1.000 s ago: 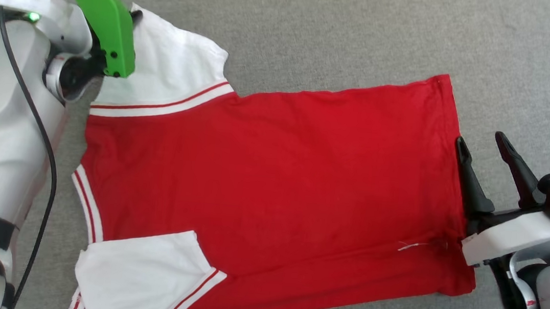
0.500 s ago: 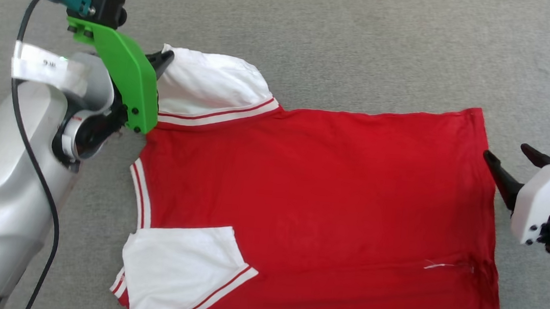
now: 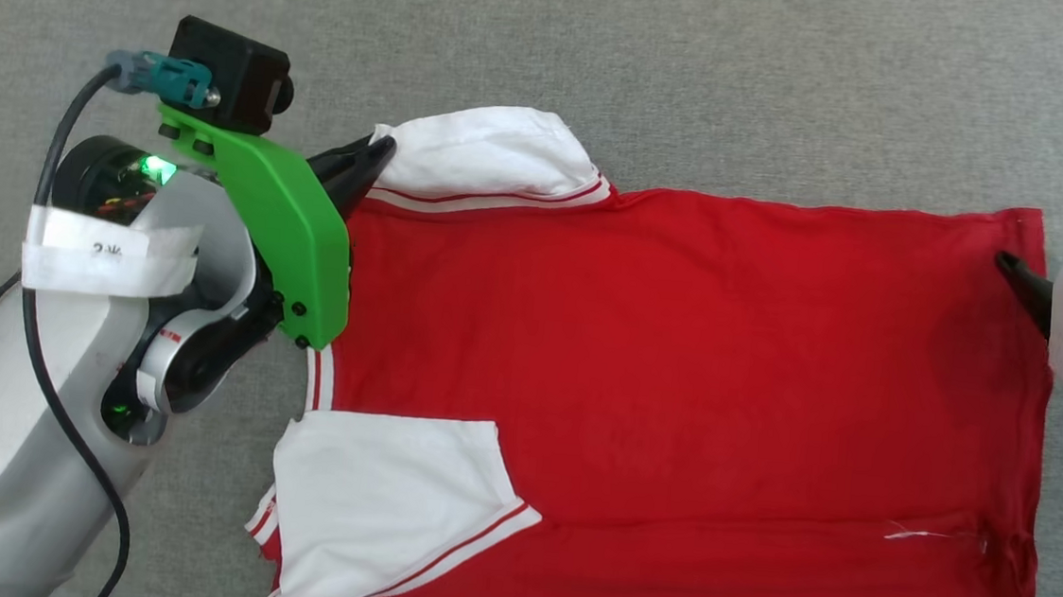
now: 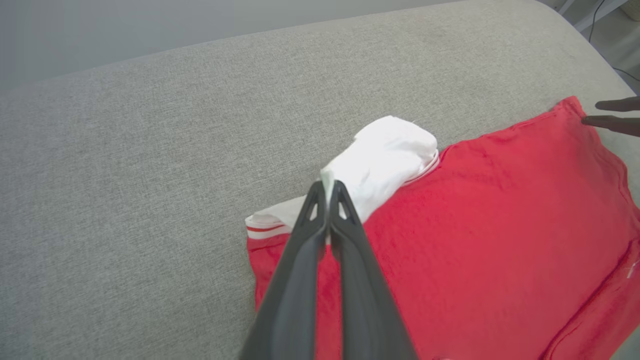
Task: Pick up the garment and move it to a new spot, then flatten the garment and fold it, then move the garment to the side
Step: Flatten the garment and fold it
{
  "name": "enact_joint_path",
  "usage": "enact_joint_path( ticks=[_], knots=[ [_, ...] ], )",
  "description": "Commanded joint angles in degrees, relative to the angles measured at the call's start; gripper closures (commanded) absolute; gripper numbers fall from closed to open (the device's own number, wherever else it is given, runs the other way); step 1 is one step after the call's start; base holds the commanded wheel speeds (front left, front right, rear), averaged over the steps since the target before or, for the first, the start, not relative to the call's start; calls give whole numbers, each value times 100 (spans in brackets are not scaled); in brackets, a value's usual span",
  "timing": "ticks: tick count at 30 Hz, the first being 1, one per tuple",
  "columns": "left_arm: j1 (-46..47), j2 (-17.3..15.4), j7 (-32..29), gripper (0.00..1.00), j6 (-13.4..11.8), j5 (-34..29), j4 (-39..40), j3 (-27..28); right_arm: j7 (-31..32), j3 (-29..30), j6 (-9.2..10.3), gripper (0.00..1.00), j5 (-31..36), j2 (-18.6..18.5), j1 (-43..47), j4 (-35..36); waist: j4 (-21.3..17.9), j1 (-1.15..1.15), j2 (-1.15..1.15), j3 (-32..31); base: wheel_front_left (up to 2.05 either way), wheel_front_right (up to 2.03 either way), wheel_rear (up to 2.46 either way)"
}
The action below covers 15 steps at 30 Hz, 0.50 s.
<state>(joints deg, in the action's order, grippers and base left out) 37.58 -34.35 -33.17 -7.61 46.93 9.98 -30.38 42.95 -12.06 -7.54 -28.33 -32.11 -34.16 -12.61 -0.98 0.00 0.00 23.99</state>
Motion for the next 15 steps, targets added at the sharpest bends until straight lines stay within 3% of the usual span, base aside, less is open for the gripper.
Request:
enact_joint_path(
  ticks=[1,14,15],
  knots=[
    [-99,-44,-5,100,-38,-72,75,2,11,-60,5,0,44,-32,-121,-83,112,0,0,119,0,0,0],
    [-170,17,143,100,-40,-87,233,-39,-300,-741,5,0,57,-150,-353,-739,335,0,0,324,0,0,0],
    [-176,21,156,100,-43,-87,217,-38,-324,-780,5,19,37,-156,-354,-780,343,0,0,319,0,0,0]
  ],
)
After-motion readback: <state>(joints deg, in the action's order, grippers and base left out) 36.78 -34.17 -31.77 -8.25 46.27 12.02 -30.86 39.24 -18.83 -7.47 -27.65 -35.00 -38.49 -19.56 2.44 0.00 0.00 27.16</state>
